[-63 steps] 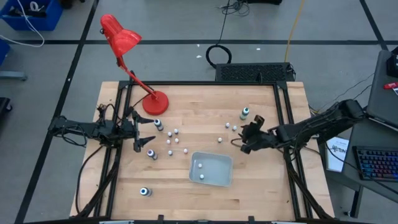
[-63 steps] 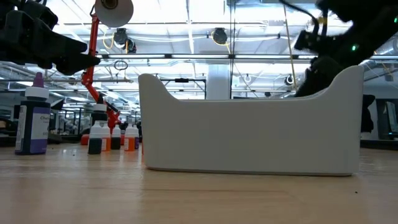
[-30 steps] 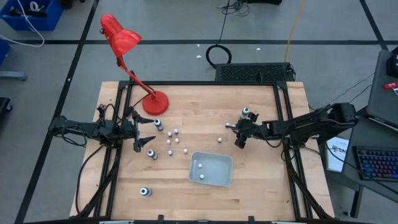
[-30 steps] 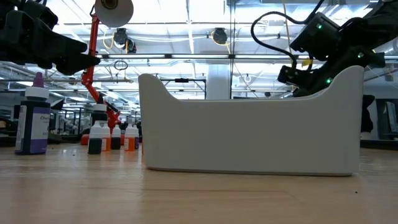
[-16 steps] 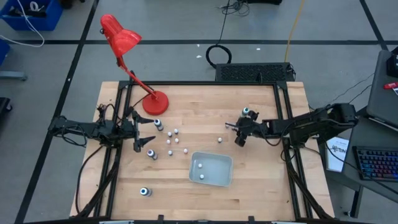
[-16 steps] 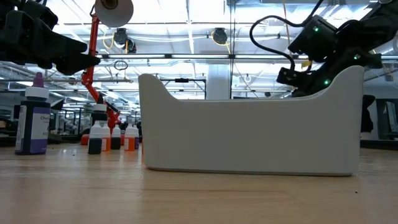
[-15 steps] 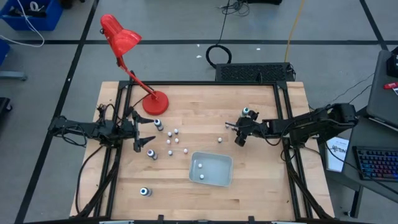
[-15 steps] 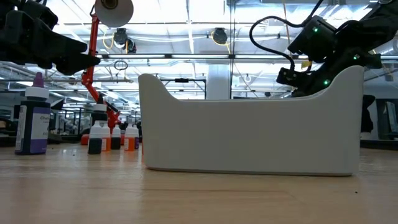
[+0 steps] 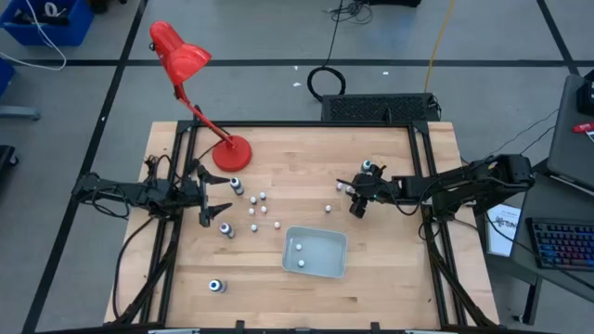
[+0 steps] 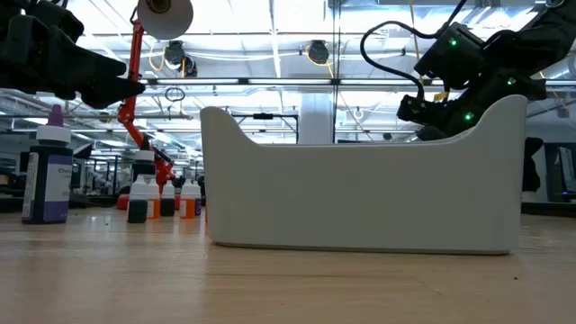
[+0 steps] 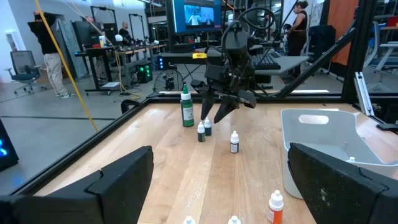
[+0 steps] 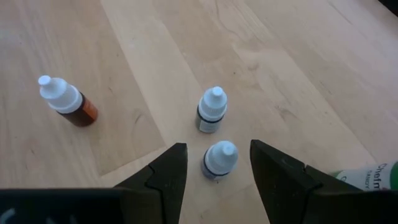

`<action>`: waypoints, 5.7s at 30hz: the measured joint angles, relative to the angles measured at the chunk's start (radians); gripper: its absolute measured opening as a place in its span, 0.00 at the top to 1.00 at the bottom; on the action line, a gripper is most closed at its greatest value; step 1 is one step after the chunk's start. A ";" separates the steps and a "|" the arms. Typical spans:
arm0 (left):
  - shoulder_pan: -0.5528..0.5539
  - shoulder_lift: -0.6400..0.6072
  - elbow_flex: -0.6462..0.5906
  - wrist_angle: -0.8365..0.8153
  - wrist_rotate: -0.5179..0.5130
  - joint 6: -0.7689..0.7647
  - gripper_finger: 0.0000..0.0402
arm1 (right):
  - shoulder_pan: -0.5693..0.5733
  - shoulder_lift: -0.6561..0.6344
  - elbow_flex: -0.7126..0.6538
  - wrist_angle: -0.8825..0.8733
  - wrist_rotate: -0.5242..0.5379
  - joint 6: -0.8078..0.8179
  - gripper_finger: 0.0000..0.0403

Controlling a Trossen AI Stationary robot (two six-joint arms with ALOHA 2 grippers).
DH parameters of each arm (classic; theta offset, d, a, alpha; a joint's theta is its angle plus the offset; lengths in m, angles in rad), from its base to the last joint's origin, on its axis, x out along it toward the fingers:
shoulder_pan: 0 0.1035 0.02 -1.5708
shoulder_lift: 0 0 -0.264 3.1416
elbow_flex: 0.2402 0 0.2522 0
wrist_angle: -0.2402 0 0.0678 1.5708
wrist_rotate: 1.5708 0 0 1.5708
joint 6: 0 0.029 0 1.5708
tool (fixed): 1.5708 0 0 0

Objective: Pick & Place food coloring
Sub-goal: Put the small dark blue food coloring bottle into the gray bin, then put the small green food coloring bottle into the gray bin

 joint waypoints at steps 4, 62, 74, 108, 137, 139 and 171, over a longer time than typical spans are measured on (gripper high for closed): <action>0.000 0.000 0.000 0.000 0.000 0.000 0.09 | 0.000 0.001 0.000 0.000 0.000 0.000 0.59; 0.000 0.000 0.000 0.000 0.000 0.000 0.09 | 0.076 -0.107 0.057 -0.027 -0.046 -0.023 0.92; 0.000 0.000 0.000 0.000 0.000 0.000 0.09 | 0.395 -0.095 0.331 -0.188 0.059 -0.014 0.92; 0.000 0.000 0.000 0.000 0.000 0.000 0.09 | 0.499 0.641 0.822 -0.292 -0.073 -0.067 0.92; 0.000 0.000 0.000 0.000 0.000 0.000 0.09 | 0.473 0.654 0.764 -0.186 -0.077 -0.042 0.83; 0.000 0.000 0.000 0.001 0.000 0.000 0.09 | 0.474 0.653 0.763 -0.187 -0.079 -0.041 0.79; 0.000 0.000 0.000 0.000 0.000 0.000 0.09 | 0.463 0.341 0.763 -0.642 0.165 -0.044 0.75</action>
